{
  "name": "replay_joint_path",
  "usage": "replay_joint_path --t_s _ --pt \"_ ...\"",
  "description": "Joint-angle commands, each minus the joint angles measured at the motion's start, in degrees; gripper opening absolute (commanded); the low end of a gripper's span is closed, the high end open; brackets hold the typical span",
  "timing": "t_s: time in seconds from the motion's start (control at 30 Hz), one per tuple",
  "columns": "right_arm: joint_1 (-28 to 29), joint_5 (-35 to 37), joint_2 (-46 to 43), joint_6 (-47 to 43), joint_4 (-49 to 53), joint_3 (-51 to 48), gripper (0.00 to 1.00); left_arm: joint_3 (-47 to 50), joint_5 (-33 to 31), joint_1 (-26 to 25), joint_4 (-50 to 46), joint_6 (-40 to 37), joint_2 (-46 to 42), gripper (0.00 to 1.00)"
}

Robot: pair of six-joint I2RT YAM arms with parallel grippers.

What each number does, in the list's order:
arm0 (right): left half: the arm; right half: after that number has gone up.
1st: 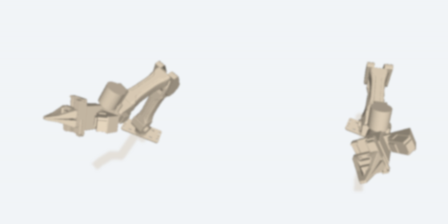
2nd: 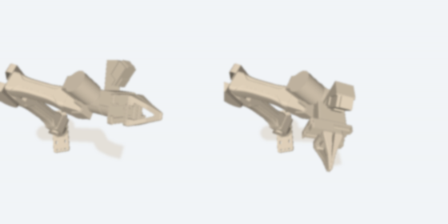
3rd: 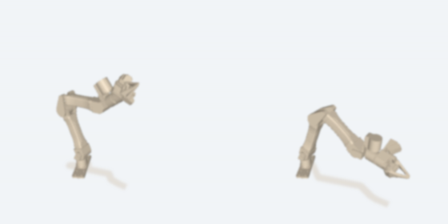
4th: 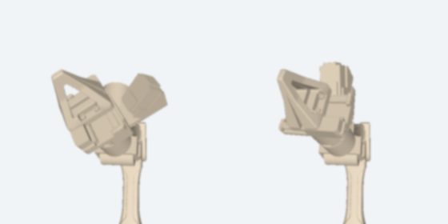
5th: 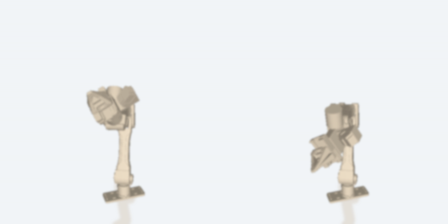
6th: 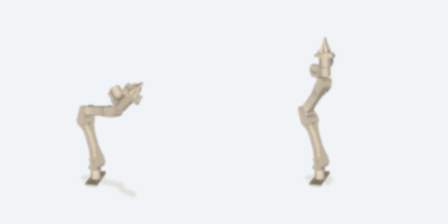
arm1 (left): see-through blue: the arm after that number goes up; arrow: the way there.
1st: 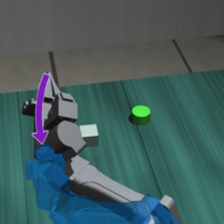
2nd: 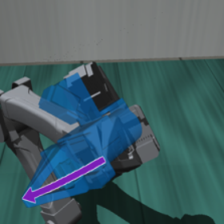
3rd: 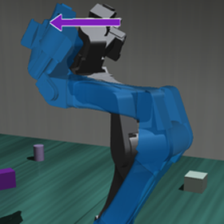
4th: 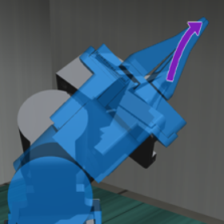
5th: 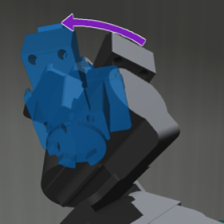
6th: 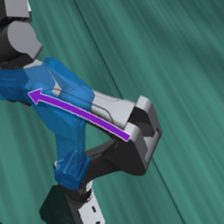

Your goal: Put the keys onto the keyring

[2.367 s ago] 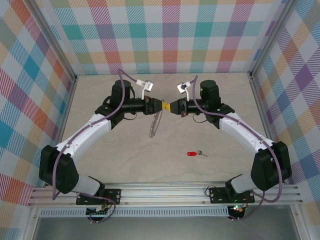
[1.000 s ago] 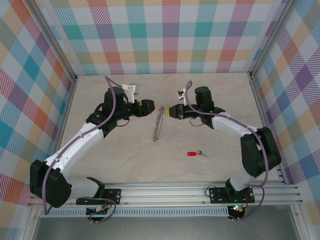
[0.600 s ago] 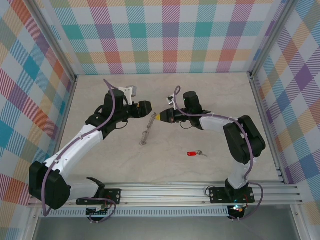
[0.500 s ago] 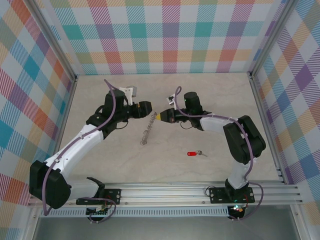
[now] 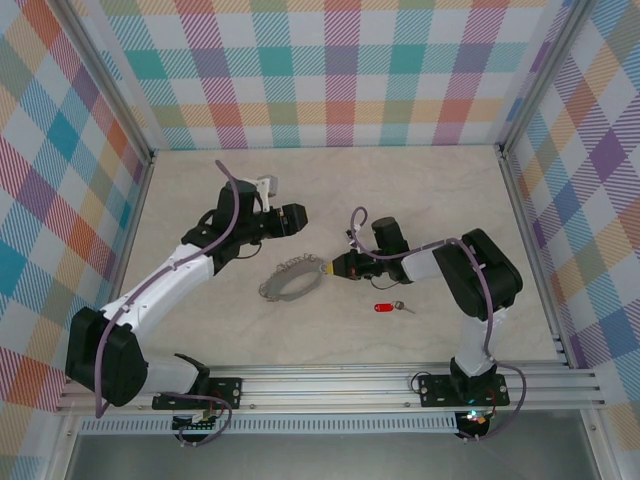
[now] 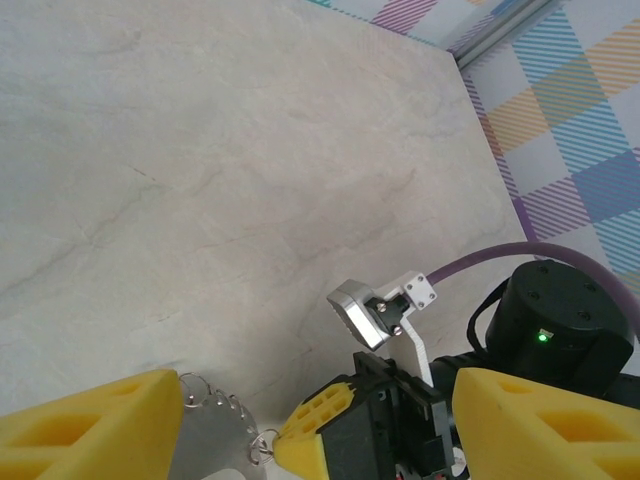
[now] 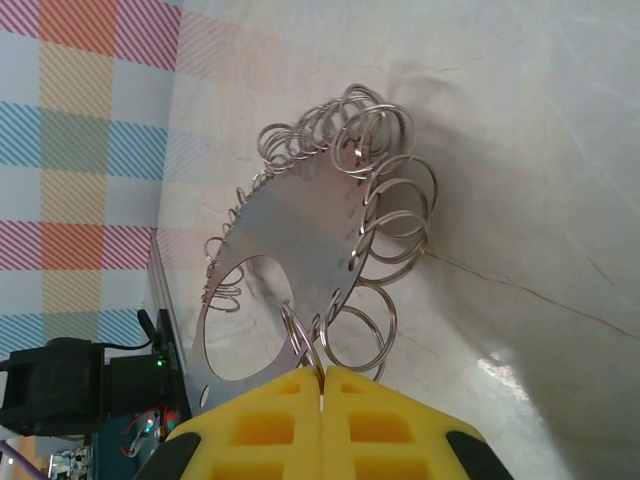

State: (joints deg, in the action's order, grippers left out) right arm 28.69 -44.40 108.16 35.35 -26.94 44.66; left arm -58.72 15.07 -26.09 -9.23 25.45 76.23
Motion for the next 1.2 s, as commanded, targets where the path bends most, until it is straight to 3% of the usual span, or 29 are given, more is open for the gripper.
replay_joint_path --t_s 0.0,0.07,0.33,0.6,1.17 --pt "0.0 0.4 0.8 -0.9 -0.4 -0.7 0.00 0.5 1.3 0.3 3.2 1.1 0.9 0.71" --pt "-0.1 1.0 0.8 -1.2 0.9 -0.9 0.00 0.7 1.3 0.3 4.0 1.3 1.1 0.71" --pt "-0.5 4.4 -3.2 -3.1 9.2 -0.5 0.37 1.2 1.8 0.3 5.8 1.9 2.7 0.71" --pt "-0.5 8.2 -7.5 -5.8 15.9 0.4 0.42 1.4 2.3 0.2 5.6 1.8 2.7 0.71" --pt "1.0 6.0 -1.1 -6.3 14.9 6.2 0.44 1.6 2.1 0.3 5.9 2.2 2.7 0.71"
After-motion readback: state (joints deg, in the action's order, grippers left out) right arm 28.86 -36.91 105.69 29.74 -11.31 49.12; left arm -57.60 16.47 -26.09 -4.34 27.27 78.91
